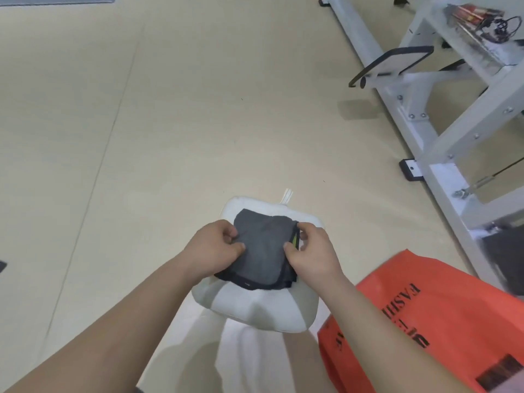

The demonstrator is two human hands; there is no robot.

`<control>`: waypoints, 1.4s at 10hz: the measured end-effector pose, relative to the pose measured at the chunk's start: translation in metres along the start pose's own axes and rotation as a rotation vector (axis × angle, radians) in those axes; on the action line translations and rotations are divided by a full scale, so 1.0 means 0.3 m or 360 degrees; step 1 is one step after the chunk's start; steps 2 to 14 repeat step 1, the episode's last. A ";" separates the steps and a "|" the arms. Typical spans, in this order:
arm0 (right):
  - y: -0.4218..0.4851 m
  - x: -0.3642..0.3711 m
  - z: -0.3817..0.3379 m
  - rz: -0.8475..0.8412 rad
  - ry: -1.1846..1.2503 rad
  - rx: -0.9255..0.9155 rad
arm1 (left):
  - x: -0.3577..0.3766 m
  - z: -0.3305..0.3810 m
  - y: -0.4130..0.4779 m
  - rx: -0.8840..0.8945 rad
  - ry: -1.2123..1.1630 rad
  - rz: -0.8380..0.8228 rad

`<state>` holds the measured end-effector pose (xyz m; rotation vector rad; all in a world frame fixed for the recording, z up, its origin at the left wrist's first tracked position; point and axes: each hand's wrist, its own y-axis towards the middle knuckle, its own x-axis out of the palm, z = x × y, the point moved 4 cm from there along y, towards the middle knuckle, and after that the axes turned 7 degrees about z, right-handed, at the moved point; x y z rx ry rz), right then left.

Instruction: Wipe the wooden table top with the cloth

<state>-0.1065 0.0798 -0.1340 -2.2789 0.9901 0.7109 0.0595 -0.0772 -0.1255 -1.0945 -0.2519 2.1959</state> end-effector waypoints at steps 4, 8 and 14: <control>0.002 -0.024 -0.052 0.0060 -0.0260 -0.0153 | 0.020 0.062 0.001 0.0307 0.0105 0.0138; 0.002 -0.024 -0.052 0.0060 -0.0260 -0.0153 | 0.020 0.062 0.001 0.0307 0.0105 0.0138; 0.002 -0.024 -0.052 0.0060 -0.0260 -0.0153 | 0.020 0.062 0.001 0.0307 0.0105 0.0138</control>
